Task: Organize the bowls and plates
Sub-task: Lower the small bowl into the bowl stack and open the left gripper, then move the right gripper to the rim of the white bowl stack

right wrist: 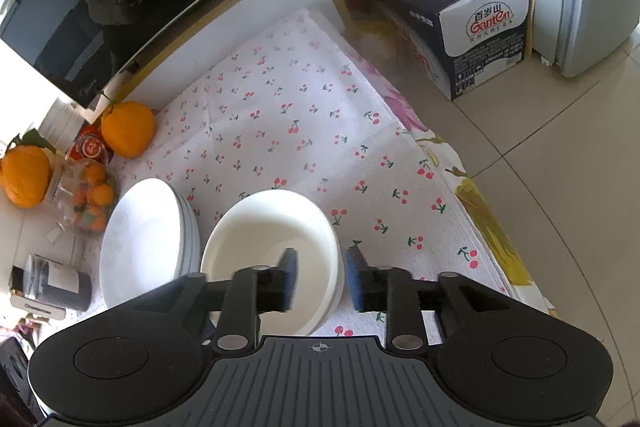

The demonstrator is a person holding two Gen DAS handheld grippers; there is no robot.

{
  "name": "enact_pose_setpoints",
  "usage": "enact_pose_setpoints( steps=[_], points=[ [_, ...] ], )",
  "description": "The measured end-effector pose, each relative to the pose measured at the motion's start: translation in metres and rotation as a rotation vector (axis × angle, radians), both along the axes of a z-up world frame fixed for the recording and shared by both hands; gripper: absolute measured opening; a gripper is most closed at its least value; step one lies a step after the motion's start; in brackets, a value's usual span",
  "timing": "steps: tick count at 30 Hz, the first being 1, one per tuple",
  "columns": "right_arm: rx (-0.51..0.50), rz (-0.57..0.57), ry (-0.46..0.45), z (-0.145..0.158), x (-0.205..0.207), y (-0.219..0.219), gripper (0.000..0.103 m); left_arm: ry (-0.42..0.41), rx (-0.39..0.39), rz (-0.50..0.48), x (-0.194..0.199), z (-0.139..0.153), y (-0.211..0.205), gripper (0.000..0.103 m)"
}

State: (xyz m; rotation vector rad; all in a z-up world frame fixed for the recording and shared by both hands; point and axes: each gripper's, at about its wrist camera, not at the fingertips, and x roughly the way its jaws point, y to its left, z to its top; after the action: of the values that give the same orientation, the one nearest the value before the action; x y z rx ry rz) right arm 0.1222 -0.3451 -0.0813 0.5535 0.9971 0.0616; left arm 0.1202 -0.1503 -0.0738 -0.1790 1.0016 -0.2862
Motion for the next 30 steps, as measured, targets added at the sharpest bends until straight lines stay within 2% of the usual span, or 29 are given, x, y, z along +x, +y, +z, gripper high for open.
enact_pose_setpoints(
  steps=[12, 17, 20, 24, 30],
  points=[
    [0.075, -0.009, -0.059, 0.006, -0.002, -0.011, 0.061, -0.068, -0.032, -0.024, -0.004, 0.011, 0.012, 0.065],
    [0.078, 0.021, -0.117, 0.006, -0.003, -0.014, 0.072, -0.143, -0.015, -0.066, -0.01, 0.015, 0.015, 0.082],
    [0.032, 0.051, -0.145, 0.006, -0.004, -0.013, 0.076, -0.199, 0.014, -0.105, -0.017, 0.018, 0.014, 0.091],
    [-0.041, 0.079, -0.173, 0.004, -0.007, -0.013, 0.08, -0.271, 0.086, -0.167, -0.029, 0.018, 0.01, 0.096],
    [-0.073, 0.083, -0.18, -0.001, -0.011, -0.019, 0.083, -0.292, 0.153, -0.22, -0.039, 0.013, 0.006, 0.099]
  ],
)
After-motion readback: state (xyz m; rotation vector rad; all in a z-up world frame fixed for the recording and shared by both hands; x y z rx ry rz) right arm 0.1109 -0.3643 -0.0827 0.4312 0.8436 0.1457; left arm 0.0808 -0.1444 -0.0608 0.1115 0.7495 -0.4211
